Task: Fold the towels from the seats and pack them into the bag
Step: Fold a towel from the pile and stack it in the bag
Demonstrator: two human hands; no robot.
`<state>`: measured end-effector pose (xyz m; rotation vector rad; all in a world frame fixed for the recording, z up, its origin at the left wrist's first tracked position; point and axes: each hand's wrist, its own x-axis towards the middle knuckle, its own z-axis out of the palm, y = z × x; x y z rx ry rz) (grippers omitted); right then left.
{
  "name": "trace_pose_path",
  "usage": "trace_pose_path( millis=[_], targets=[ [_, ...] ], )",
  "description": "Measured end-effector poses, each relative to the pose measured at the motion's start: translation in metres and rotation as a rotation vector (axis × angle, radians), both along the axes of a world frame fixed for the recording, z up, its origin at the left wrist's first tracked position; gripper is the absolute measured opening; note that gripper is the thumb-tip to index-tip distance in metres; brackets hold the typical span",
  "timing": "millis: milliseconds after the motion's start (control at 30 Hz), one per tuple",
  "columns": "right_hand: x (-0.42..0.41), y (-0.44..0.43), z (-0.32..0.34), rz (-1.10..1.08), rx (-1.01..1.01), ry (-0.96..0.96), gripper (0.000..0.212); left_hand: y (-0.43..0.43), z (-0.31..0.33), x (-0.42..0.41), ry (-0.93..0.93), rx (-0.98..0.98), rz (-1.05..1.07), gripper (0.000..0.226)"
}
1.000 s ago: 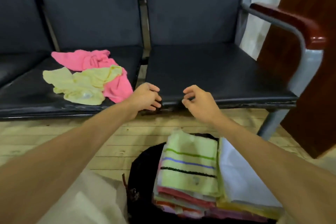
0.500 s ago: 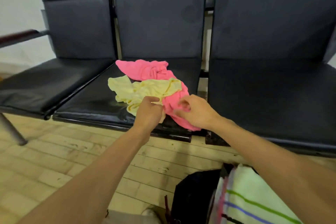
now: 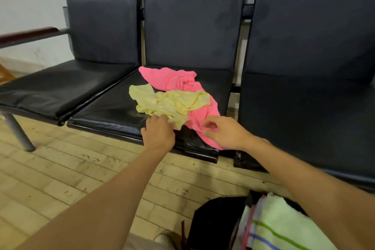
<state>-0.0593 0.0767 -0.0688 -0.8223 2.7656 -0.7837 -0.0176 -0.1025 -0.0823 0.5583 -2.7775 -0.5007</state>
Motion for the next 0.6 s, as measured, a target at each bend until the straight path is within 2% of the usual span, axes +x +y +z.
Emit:
trace_pose_path(
  millis=[100,167,200,267,300,400,467,533,600],
  targets=[
    [0.006,0.003,0.003,-0.048,-0.105,0.041,0.021,0.008,0.018,-0.002,0.243,0.576,0.066,0.024],
    [0.012,0.000,0.007,-0.166,-0.272,0.004,0.018,0.011,0.034,-0.001,0.404,0.929,0.094,0.026],
    [0.016,-0.002,0.009,-0.240,-0.439,-0.123,0.017,0.012,0.042,0.001,0.496,1.067,0.097,0.024],
    [0.023,-0.009,0.019,-0.316,-0.800,-0.518,0.019,0.016,0.058,0.009,0.627,1.240,0.068,0.022],
    [0.023,-0.012,0.022,-0.314,-0.896,-0.682,0.026,0.019,0.064,0.013,0.656,1.295,0.037,0.024],
    [0.023,-0.021,0.025,-0.289,-0.957,-0.941,0.051,0.030,0.075,0.028,0.619,1.500,-0.129,0.027],
    [0.021,-0.027,0.023,-0.323,-1.059,-1.026,0.058,0.034,0.077,0.034,0.515,1.615,-0.208,0.024],
    [0.017,-0.032,0.022,-0.359,-1.181,-1.043,0.051,0.035,0.078,0.039,0.358,1.653,-0.217,0.030],
    [0.013,-0.038,0.028,-0.375,-1.184,-0.987,0.037,0.039,0.080,0.043,0.235,1.637,-0.227,0.031]
  ],
)
